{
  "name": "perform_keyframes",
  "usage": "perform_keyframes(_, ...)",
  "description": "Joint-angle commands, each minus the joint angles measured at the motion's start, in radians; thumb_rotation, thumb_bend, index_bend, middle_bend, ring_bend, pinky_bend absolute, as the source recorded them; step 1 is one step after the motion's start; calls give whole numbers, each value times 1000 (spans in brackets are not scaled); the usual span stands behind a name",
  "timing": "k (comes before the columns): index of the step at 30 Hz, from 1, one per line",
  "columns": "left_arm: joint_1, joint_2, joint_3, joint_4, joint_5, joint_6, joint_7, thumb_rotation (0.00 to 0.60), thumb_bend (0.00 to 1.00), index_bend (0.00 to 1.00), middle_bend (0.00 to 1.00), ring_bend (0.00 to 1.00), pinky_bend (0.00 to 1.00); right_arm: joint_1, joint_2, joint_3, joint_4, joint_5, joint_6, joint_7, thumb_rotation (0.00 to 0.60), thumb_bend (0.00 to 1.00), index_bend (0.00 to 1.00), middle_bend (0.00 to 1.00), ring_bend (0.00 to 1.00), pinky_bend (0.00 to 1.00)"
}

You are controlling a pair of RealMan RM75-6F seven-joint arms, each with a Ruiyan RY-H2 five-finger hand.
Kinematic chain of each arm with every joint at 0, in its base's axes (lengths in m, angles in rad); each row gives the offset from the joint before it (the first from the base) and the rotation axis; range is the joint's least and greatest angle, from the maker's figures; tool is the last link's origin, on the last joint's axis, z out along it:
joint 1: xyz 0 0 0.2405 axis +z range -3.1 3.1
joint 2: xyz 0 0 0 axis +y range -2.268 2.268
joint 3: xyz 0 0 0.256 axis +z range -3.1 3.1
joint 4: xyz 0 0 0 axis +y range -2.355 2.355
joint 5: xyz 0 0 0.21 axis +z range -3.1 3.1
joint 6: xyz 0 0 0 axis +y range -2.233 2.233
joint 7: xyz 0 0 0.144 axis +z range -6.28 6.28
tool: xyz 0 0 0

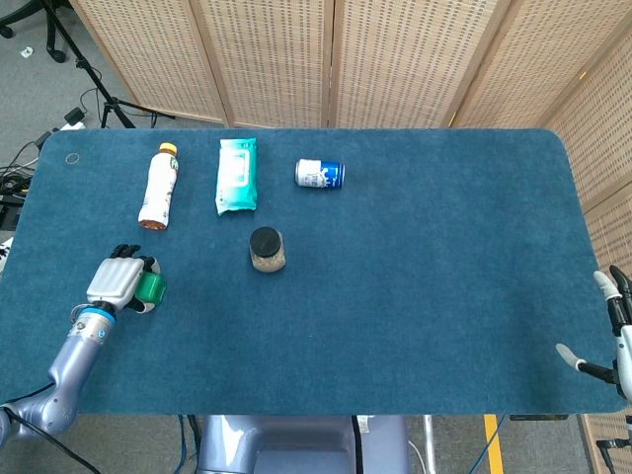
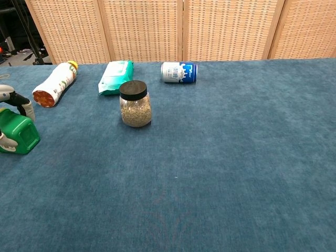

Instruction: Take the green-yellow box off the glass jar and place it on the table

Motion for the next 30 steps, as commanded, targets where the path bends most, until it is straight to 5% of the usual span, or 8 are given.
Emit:
perform_keyframes(1, 4, 4, -4, -4, 6, 3, -13, 600, 276, 588, 496, 142, 98, 0, 0, 0, 0, 0, 0, -1, 600, 0, 0, 0, 0, 0)
perform_keyframes(5, 28, 24, -25, -27, 62, 23, -98, 600, 295, 602, 510, 166, 117, 0, -1, -1, -2, -2, 1, -2, 600, 0, 0, 0, 0, 0)
perform_keyframes(13, 119, 32, -44, 2, 297, 46, -475, 600, 303, 646, 556, 214, 151, -3, 0, -1, -3, -6, 6, 0, 600, 0, 0, 0, 0, 0)
perform_keyframes(21, 164, -56, -18, 172, 573, 81, -1061, 600, 281, 649, 566, 217, 152, -1, -2, -3, -3, -9, 2, -6, 600, 0, 0, 0, 0, 0)
perform_keyframes(30, 164, -176, 36, 414, 675, 93, -1353, 600, 254, 649, 565, 215, 151, -1, -2, -3, -4, -9, 4, -7, 600, 0, 0, 0, 0, 0)
